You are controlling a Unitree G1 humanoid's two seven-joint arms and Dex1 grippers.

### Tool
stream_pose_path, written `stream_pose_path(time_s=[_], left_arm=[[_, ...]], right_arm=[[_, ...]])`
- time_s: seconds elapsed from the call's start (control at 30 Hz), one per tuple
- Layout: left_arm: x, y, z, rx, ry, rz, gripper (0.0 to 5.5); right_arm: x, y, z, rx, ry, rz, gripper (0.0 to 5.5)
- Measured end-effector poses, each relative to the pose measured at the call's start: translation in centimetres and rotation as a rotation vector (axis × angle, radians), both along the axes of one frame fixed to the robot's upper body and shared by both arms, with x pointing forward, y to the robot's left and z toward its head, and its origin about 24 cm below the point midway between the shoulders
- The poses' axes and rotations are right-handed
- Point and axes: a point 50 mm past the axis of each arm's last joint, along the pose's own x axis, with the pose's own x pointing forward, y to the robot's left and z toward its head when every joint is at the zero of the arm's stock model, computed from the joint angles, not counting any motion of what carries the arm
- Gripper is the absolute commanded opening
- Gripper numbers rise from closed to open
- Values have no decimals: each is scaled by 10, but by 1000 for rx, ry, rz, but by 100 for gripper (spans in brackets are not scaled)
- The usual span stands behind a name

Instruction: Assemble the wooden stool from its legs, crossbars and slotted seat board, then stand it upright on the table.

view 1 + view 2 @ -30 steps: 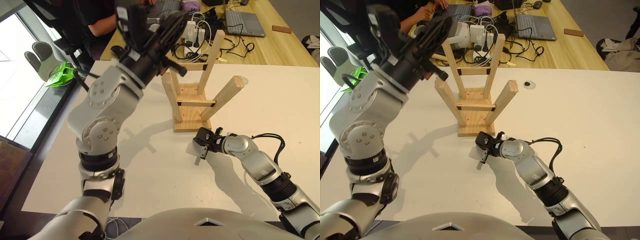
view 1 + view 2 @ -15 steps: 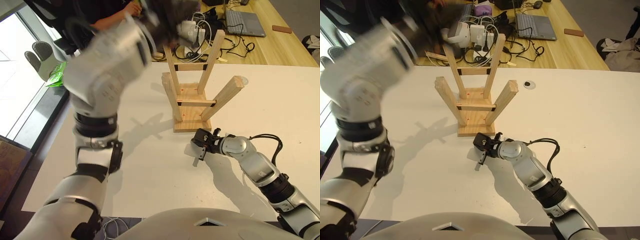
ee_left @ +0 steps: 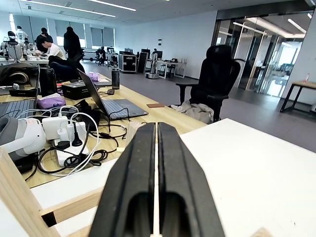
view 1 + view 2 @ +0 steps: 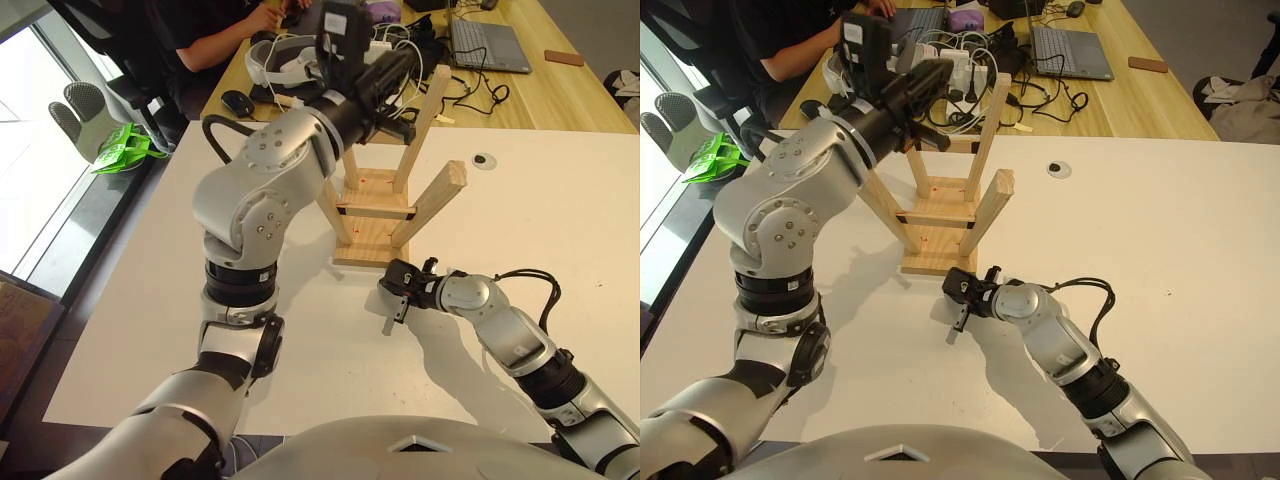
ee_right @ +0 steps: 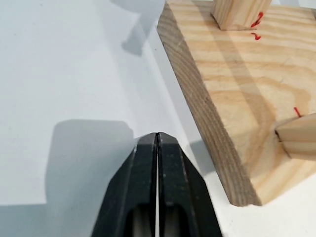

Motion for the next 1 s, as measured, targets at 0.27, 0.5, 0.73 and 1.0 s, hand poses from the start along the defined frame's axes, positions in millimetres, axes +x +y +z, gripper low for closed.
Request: stream_pose_path(time_s=[0.27,0.5,0.73,1.0], left_arm=[[11,96,81,-89,-229,299,8],[4,55,-44,307,224,124,8],[-15,38,-58,357,143,143,8],[-9,50,-48,151,157,225,8]], right_arm=[[-1,0,1,1,-2,0,0],[-1,1,3,5,0,12,0],[-2,0,2,3,5,19,0],[-6,9,33,288,110,22,0]])
